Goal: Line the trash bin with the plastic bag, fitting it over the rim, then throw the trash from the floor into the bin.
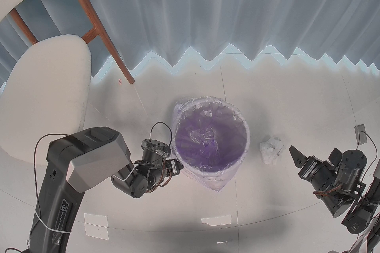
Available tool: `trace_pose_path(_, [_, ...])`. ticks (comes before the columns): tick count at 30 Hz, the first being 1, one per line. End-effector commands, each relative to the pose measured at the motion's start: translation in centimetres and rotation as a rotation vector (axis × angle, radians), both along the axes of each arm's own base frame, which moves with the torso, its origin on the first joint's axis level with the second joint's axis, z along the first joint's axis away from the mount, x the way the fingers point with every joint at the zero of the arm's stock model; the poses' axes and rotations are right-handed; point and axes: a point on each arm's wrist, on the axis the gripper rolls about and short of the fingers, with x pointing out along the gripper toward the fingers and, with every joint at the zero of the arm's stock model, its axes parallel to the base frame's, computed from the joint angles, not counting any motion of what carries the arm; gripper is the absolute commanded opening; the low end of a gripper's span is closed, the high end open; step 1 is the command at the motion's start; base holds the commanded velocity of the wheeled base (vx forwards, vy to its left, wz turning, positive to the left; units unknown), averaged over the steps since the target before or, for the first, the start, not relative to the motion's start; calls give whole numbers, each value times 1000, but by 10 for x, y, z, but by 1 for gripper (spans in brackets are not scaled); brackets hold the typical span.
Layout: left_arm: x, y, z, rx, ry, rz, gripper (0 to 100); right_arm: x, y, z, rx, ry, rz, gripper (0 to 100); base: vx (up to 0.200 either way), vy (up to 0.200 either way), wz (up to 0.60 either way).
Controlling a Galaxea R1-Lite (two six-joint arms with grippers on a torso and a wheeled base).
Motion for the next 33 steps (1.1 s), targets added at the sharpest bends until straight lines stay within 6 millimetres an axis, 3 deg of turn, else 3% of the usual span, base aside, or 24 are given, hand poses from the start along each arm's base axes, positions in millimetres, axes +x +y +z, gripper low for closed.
trace_pose_path(1, [2,0,-5,4,15,2,100,-3,-1,4,10,-22,1,100,0,0,0])
trace_pose_path(14, [4,-3,-3,6,59,17,100,-5,-2,5,11,-23,2,100,0,0,0])
trace_pose_path(18, [-18,2,38,-57,62,45,100,-3,-2,4,10,-22,1,100,0,0,0])
trace_pose_path(21, [-49,12,46,-35,108,35,100,2,-1,2,10,-19,-6,100,0,0,0])
trace_pose_path(26, [-99,34,81,-36,117,22,100,11,3,-3,11,-9,-7,100,0,0,0])
trace_pose_path(29, [-144,40,100,-66,96,-24,100,24,9,-7,38,-8,-13,100,0,0,0])
trace_pose_path(30, [-144,40,100,-66,96,-24,100,24,9,-7,38,-8,-13,100,0,0,0])
trace_pose_path(31, [-162,46,111,-111,57,-26,100,30,12,-11,79,-1,-21,100,0,0,0])
trace_pose_path(32, [-162,46,111,-111,57,-26,100,30,12,-11,79,-1,-21,100,0,0,0])
trace_pose_path(33, [-177,55,125,-170,0,-22,100,33,13,-15,91,12,-26,100,0,0,0])
